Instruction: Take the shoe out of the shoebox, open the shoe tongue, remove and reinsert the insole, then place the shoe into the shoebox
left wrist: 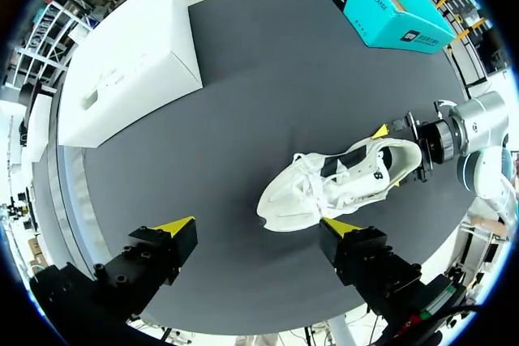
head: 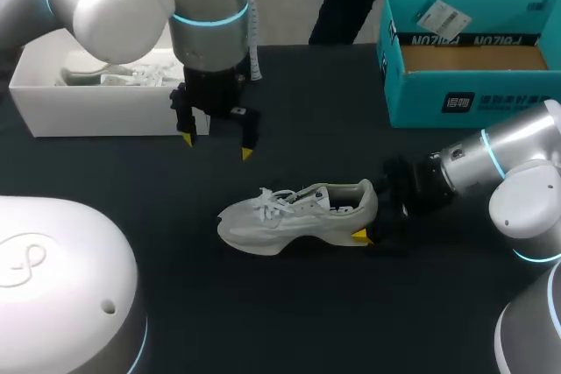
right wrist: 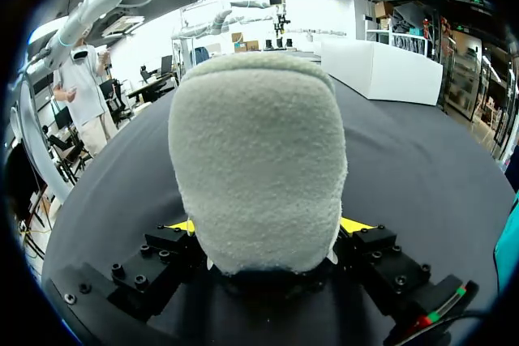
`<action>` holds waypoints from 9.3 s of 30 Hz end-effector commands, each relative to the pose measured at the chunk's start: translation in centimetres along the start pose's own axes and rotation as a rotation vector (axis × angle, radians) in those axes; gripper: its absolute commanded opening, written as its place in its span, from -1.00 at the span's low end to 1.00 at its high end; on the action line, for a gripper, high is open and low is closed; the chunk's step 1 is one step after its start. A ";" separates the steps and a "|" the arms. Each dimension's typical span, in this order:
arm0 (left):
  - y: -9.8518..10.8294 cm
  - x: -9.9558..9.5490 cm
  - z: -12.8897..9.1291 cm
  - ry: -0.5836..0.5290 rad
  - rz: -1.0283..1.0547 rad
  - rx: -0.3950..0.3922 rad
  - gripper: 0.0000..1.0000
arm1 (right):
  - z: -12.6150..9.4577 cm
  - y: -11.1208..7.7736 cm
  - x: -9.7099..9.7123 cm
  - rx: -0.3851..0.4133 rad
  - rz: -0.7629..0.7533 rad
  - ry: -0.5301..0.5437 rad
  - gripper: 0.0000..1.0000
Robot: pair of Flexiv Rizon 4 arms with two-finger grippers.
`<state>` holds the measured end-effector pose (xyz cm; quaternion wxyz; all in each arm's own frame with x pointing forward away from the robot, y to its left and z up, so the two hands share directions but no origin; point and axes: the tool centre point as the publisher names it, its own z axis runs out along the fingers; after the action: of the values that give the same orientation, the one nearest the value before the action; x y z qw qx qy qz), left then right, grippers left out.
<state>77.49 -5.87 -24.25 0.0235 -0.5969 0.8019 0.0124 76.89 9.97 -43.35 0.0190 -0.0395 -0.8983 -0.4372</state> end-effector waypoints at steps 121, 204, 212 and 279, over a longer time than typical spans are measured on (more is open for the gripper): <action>1.2 4.7 4.9 0.289 -0.222 -0.185 -1.00 | 0.6 -0.3 0.2 0.000 0.000 -0.002 -1.00; -0.3 7.8 -1.1 -0.149 2.036 0.020 1.00 | 0.6 -0.3 0.2 0.000 0.000 -0.002 -1.00; 0.1 10.4 -0.6 -0.074 1.885 0.091 -1.00 | 0.6 -0.3 0.2 0.000 0.000 -0.002 -1.00; -4.7 18.7 11.1 0.038 1.512 0.148 -1.00 | 0.6 -0.3 0.2 0.000 0.000 -0.002 -1.00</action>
<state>75.90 -23.42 -34.95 0.0450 0.1164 0.9914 -0.0402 76.85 10.09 -43.35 0.0190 -0.0394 -0.8982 -0.4374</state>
